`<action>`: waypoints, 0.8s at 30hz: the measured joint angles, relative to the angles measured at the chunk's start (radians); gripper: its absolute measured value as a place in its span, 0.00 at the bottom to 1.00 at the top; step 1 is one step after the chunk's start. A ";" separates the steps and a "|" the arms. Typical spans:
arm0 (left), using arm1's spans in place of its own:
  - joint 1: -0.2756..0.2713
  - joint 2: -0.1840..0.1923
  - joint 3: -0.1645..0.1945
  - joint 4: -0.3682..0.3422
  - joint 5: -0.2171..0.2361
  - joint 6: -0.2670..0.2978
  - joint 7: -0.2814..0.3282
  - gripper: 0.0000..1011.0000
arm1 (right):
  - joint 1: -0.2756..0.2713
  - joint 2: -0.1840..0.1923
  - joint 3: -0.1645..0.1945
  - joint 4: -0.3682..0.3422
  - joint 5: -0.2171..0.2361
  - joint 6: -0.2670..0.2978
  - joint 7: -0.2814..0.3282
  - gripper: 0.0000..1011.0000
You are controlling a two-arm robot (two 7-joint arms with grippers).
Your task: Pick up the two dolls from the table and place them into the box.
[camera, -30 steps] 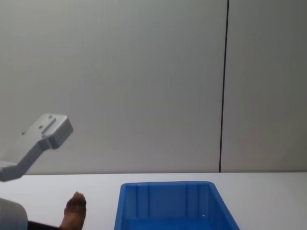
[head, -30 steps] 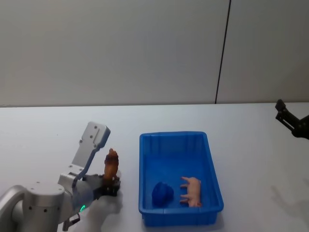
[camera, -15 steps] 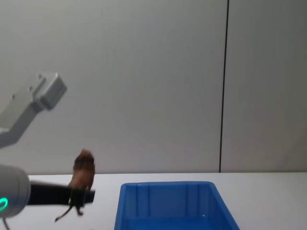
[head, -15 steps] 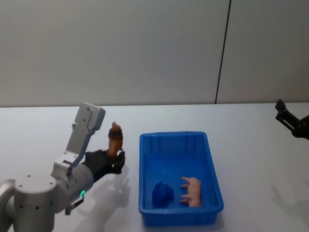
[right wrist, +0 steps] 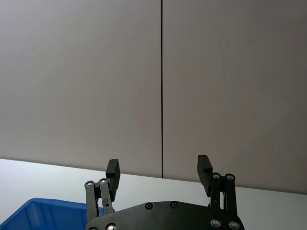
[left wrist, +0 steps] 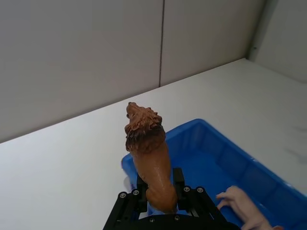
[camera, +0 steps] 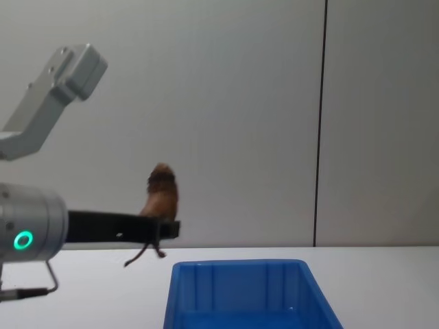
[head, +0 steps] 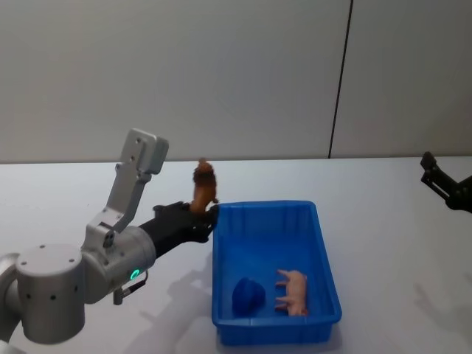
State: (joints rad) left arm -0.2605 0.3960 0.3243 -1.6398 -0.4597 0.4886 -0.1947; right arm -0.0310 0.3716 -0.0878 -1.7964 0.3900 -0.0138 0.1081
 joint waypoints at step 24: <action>-0.141 -0.062 0.045 0.137 0.007 0.103 -0.393 0.35 | 0.000 0.000 0.000 0.000 0.000 0.000 0.000 0.99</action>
State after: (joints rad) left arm -0.4015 0.3342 0.3694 -1.5027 -0.4528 0.5914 -0.5875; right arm -0.0311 0.3716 -0.0878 -1.7964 0.3900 -0.0138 0.1081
